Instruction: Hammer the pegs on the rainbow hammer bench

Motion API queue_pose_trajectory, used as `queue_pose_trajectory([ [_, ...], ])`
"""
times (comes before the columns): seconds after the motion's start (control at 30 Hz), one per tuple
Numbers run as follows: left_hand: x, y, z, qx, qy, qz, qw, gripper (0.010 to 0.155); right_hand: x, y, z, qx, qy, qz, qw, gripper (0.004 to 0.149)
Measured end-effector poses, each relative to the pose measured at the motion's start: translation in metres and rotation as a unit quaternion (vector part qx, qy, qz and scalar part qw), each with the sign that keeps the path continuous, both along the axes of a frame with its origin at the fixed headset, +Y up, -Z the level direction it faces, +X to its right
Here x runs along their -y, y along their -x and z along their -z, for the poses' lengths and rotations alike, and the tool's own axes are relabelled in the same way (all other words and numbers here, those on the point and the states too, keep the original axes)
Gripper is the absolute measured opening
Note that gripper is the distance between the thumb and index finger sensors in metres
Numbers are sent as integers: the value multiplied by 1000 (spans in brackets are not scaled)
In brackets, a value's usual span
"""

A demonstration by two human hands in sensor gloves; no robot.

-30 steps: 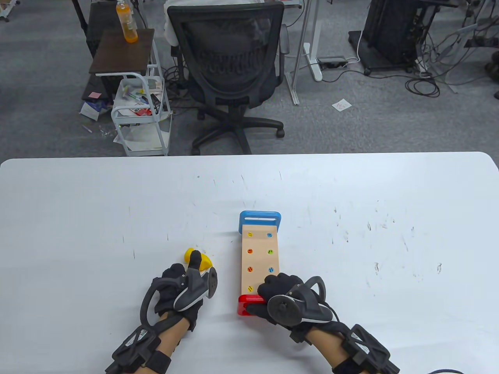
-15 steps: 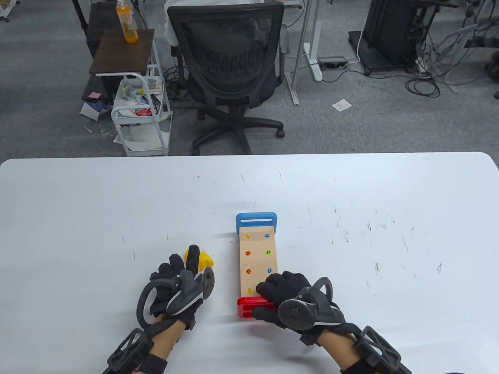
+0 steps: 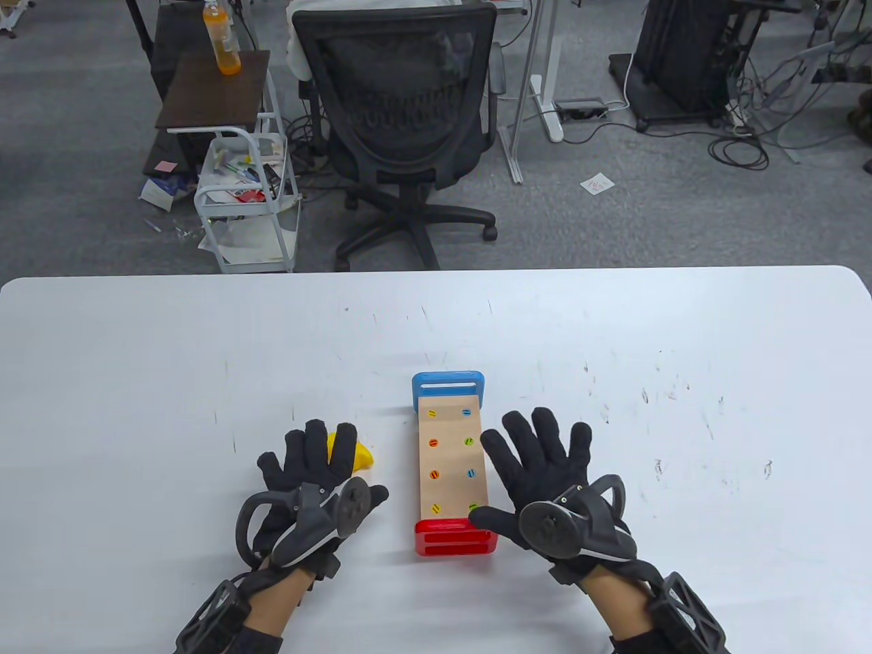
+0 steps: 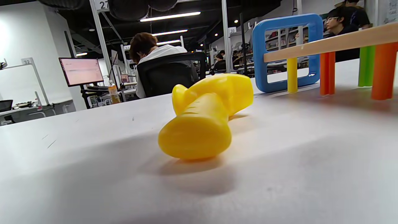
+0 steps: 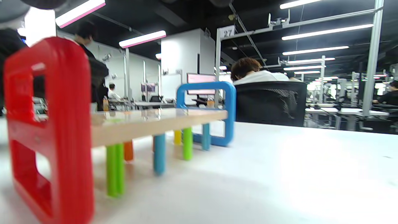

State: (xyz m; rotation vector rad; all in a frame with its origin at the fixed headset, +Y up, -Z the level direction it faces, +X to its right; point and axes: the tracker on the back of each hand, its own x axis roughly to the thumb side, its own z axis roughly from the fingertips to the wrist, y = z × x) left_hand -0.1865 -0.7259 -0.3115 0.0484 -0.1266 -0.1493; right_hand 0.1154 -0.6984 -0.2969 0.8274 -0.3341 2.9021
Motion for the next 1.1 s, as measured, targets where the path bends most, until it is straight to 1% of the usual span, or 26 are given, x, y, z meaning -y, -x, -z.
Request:
queue_pose_trajectory([
  [0.07,-1,2,-1,6,2,-8,1000,95,1,-2,2,14,5,-16,1000,102],
  [0.13,-3,4,-2,15,-8,-22,1000,96,2,-3,4,23,15,-20,999,103],
  [0.3,-6,5,-7,31,-36,-36,998,96,5,-3,5,50,33,-1,998,100],
  [0.57,-7,4,-7,35,-42,-44,998,96,7,-1,5,56,49,-11,997,95],
  [0.83,-8,6,-10,42,-55,-54,996,95,7,-1,4,65,58,-7,996,93],
  [1.1,-6,3,-9,45,-48,-48,997,95,8,-1,4,69,66,-11,995,93],
])
